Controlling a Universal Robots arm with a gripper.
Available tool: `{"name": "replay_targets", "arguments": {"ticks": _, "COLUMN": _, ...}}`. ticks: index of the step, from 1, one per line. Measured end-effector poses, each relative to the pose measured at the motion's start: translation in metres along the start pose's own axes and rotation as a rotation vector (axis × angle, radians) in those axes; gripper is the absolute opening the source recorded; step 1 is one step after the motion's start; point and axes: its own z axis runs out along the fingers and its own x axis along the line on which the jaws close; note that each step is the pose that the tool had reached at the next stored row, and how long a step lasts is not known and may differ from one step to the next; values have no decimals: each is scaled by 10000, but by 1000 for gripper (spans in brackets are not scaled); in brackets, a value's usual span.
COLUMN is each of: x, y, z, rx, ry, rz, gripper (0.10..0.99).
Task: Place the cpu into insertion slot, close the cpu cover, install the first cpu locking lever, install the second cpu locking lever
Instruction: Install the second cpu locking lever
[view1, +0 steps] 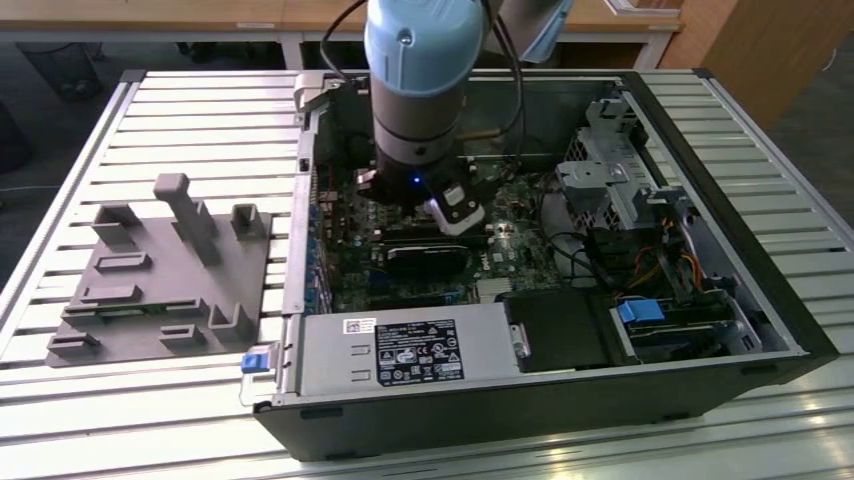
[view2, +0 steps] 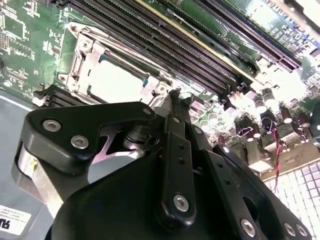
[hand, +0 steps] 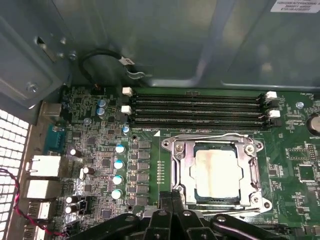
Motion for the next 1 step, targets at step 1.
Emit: {"name": "replay_targets", "arguments": {"ticks": 1, "x": 0, "y": 2, "z": -6, "rx": 1, "ry": 0, "rz": 0, "gripper": 106}}
